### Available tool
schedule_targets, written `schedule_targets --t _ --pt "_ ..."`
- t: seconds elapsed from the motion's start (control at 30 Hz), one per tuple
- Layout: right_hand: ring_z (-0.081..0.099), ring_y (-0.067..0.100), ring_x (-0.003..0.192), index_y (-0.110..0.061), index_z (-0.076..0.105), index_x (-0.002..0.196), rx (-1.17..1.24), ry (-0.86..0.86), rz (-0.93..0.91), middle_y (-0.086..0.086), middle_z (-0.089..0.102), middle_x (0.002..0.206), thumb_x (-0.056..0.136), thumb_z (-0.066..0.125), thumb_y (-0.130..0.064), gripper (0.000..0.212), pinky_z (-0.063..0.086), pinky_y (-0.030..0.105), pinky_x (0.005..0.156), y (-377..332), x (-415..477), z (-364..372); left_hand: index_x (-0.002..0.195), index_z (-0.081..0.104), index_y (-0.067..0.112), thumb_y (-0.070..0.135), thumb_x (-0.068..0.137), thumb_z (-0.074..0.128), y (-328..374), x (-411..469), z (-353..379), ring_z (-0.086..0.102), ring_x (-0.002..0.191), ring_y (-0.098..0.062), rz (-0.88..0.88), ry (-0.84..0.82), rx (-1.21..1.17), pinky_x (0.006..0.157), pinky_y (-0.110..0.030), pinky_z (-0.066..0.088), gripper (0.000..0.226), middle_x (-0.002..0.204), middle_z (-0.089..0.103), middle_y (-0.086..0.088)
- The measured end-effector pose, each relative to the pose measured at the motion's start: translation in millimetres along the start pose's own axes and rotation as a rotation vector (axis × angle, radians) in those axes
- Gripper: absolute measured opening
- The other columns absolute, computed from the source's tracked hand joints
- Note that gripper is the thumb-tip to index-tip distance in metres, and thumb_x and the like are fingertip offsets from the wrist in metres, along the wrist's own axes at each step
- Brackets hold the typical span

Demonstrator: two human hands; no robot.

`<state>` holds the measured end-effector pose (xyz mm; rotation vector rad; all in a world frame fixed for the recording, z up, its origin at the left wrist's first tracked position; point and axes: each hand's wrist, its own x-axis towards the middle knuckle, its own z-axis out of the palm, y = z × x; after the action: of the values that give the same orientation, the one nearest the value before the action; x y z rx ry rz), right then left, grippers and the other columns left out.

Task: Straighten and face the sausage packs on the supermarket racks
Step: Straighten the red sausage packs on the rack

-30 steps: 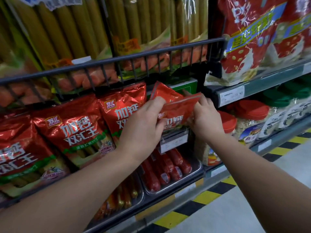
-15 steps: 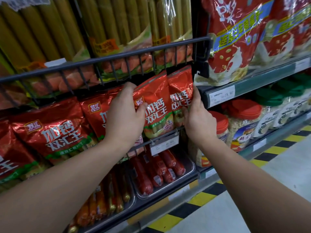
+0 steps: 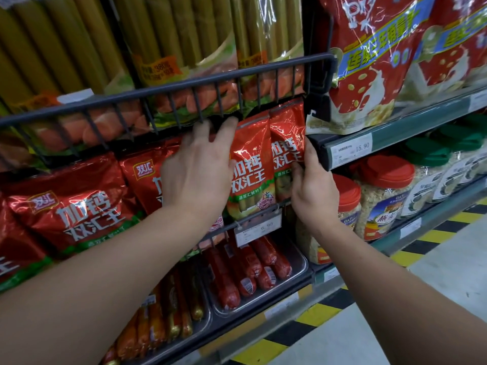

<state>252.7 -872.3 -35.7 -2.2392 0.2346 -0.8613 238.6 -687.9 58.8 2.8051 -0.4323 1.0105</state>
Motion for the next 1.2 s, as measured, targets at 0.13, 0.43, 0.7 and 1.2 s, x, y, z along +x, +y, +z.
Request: schedule_targets --t 0.13,0.43,0.7,1.2 --pt "0.060 0.035 0.104 -0.044 0.020 0.149 0.032 0.023 0.042 0.000 0.065 0.123 0.103 0.037 -0.036 0.049 0.049 0.043 0.077 -5 1 2 0.148 0.034 0.025 0.026 0.090 0.067 -4 3 8 0.049 0.112 -0.031 0.073 0.056 0.169 0.071 -0.040 0.044 0.066 0.126 0.053 -0.006" --pt "0.062 0.020 0.098 -0.034 0.044 0.144 0.275 0.180 0.165 -0.005 0.068 0.114 0.103 0.044 -0.031 0.041 0.045 0.034 0.081 -25 4 4 0.148 0.036 0.017 0.000 0.091 0.056 -23 0 13 0.049 0.104 -0.037 0.143 0.067 -0.011 0.075 -0.048 0.048 0.063 0.122 0.051 -0.013" --pt "0.063 0.024 0.106 -0.043 0.041 0.143 0.282 0.084 0.196 -0.008 0.066 0.122 0.100 0.040 -0.042 0.043 0.051 0.049 0.091 -25 11 2 0.149 0.038 0.014 -0.007 0.090 0.047 -25 2 11 0.048 0.096 -0.038 0.222 0.078 -0.076 0.075 -0.049 0.049 0.064 0.125 0.052 -0.009" --pt "0.056 0.040 0.112 -0.042 0.024 0.148 0.008 -0.058 0.204 0.009 0.057 0.132 0.104 0.033 -0.041 0.046 0.048 0.051 0.085 -11 -6 8 0.155 0.000 0.031 0.022 0.094 0.044 -12 -1 18 0.023 0.129 -0.035 0.188 -0.156 0.216 0.096 -0.047 0.032 0.076 0.159 0.007 -0.009"
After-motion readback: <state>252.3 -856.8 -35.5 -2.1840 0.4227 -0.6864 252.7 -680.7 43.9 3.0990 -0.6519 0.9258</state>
